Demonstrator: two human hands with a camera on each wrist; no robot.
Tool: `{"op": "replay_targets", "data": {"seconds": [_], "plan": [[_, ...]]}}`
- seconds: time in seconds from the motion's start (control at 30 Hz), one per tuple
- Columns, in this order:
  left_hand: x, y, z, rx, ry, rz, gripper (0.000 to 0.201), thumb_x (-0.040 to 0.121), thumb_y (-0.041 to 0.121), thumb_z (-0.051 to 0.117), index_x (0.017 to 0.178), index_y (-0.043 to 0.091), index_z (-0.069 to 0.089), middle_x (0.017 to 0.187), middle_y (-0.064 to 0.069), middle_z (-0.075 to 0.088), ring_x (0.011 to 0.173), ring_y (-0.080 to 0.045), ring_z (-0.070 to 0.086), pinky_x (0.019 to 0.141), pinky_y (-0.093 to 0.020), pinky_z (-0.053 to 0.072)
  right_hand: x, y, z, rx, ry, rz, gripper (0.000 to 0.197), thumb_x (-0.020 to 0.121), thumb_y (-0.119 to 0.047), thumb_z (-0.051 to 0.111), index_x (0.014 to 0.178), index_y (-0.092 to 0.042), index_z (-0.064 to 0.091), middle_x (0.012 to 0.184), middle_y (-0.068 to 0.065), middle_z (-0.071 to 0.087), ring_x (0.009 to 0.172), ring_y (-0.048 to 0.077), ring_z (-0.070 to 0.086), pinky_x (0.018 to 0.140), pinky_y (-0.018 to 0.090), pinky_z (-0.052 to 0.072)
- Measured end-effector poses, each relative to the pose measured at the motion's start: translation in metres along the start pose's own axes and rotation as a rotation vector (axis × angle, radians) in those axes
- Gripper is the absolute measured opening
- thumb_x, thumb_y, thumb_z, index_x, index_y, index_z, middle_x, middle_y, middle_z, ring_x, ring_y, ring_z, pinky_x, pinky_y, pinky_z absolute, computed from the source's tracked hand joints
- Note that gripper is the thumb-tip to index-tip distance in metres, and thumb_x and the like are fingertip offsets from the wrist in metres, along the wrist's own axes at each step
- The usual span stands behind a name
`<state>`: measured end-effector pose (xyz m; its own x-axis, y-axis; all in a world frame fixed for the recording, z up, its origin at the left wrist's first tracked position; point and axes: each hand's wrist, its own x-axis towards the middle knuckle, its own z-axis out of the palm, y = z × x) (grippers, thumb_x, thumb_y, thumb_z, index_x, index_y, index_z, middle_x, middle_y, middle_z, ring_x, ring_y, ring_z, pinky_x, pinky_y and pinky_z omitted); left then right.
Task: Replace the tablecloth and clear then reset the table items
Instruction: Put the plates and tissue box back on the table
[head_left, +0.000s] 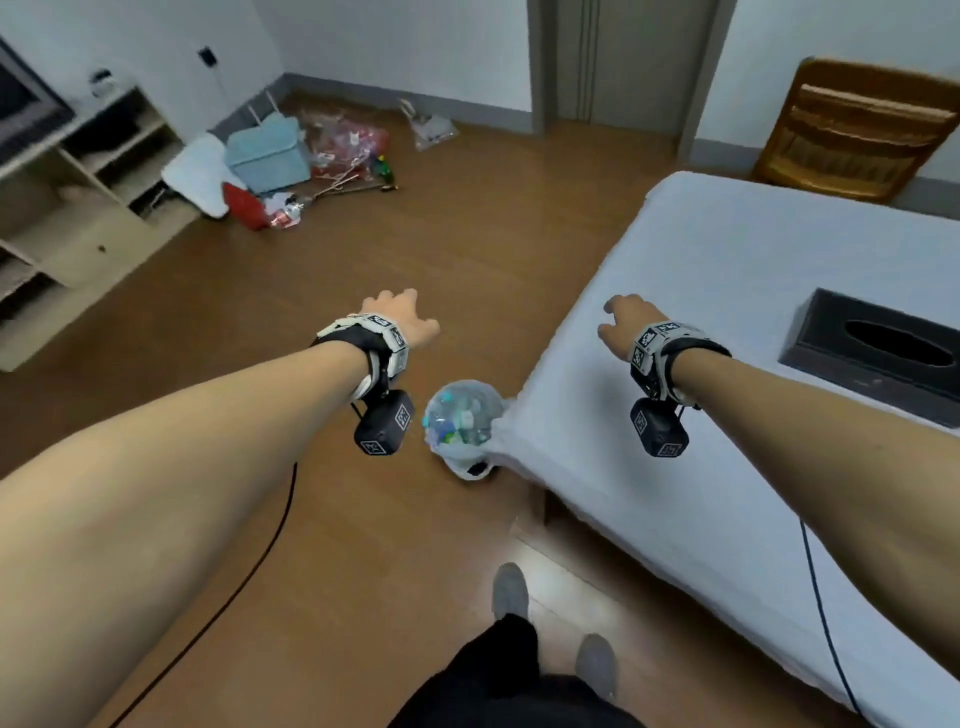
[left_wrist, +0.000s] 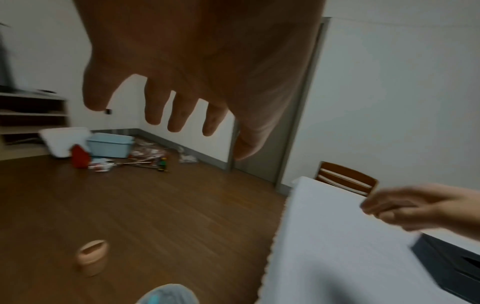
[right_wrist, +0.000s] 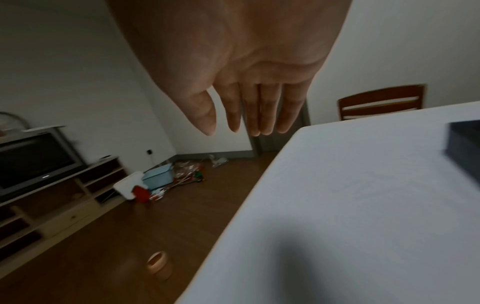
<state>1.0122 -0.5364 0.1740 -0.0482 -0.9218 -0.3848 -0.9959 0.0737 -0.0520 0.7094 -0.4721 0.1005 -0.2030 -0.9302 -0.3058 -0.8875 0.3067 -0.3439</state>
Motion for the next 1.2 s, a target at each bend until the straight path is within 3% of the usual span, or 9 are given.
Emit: {"op": "replay_targets", "data": {"seconds": [0.1,0.23,0.37,0.6,0.77,0.93,1.13,1.2], "plan": [[0.008,-0.079,-0.001,-0.041,0.025,-0.119,0.069,0.086,0.05,0.049,0.146,0.018,0.035,0.145,-0.014,0.043,0.127,-0.038,0.045,0.101,-0.049,0.043,0.013,-0.071,0.029,-0.053,-0.043,-0.12,0.046,0.093,-0.023,0.049,0.136,-0.006,0.047,0.137,0.017,0.046,0.122,0.035,0.049,0.098,0.041,0.045],[0.029,-0.165,0.005,-0.063,0.043,-0.178,0.066,0.087,0.048,0.051,0.144,0.018,0.038,0.142,-0.016,0.045,0.125,-0.039,0.046,0.101,-0.048,0.043,0.043,-0.162,0.056,-0.113,-0.079,-0.214,0.049,0.094,-0.026,0.05,0.14,-0.009,0.044,0.14,0.016,0.044,0.125,0.033,0.047,0.1,0.039,0.042],[0.075,-0.247,0.017,-0.099,0.024,-0.222,0.066,0.09,0.049,0.05,0.146,0.02,0.034,0.146,-0.014,0.039,0.132,-0.036,0.039,0.105,-0.05,0.038,0.088,-0.248,0.085,-0.119,-0.087,-0.223,0.049,0.094,-0.027,0.052,0.14,-0.01,0.044,0.14,0.015,0.045,0.127,0.032,0.046,0.1,0.038,0.041],[0.155,-0.386,0.004,-0.083,-0.04,-0.212,0.063,0.09,0.048,0.046,0.146,0.021,0.034,0.145,-0.011,0.041,0.131,-0.034,0.039,0.1,-0.052,0.037,0.167,-0.402,0.121,-0.08,-0.103,-0.179,0.052,0.093,-0.027,0.055,0.14,-0.011,0.044,0.143,0.014,0.044,0.128,0.032,0.047,0.1,0.037,0.04],[0.217,-0.452,-0.011,-0.114,-0.063,-0.231,0.065,0.089,0.044,0.046,0.148,0.021,0.032,0.148,-0.011,0.038,0.133,-0.034,0.038,0.103,-0.051,0.037,0.209,-0.48,0.144,-0.066,-0.127,-0.193,0.053,0.092,-0.029,0.056,0.141,-0.012,0.043,0.142,0.013,0.045,0.129,0.032,0.046,0.1,0.036,0.039],[0.3,-0.485,-0.019,-0.154,-0.127,-0.222,0.067,0.089,0.043,0.047,0.15,0.02,0.03,0.152,-0.011,0.033,0.136,-0.034,0.034,0.107,-0.05,0.035,0.27,-0.531,0.173,-0.081,-0.19,-0.166,0.052,0.093,-0.03,0.056,0.141,-0.012,0.043,0.142,0.013,0.045,0.128,0.031,0.046,0.1,0.036,0.04],[0.433,-0.52,-0.022,-0.197,-0.161,-0.223,0.067,0.092,0.045,0.047,0.151,0.021,0.028,0.153,-0.01,0.034,0.136,-0.034,0.036,0.108,-0.05,0.036,0.394,-0.589,0.219,-0.039,-0.264,-0.116,0.054,0.093,-0.032,0.057,0.142,-0.013,0.041,0.143,0.012,0.044,0.129,0.032,0.046,0.102,0.039,0.042],[0.487,-0.53,-0.021,-0.226,-0.186,-0.228,0.064,0.096,0.041,0.047,0.152,0.017,0.026,0.156,-0.01,0.03,0.141,-0.034,0.03,0.112,-0.049,0.031,0.446,-0.61,0.238,0.016,-0.288,-0.086,0.054,0.093,-0.034,0.056,0.142,-0.014,0.041,0.144,0.011,0.045,0.128,0.031,0.047,0.102,0.039,0.042]]}}
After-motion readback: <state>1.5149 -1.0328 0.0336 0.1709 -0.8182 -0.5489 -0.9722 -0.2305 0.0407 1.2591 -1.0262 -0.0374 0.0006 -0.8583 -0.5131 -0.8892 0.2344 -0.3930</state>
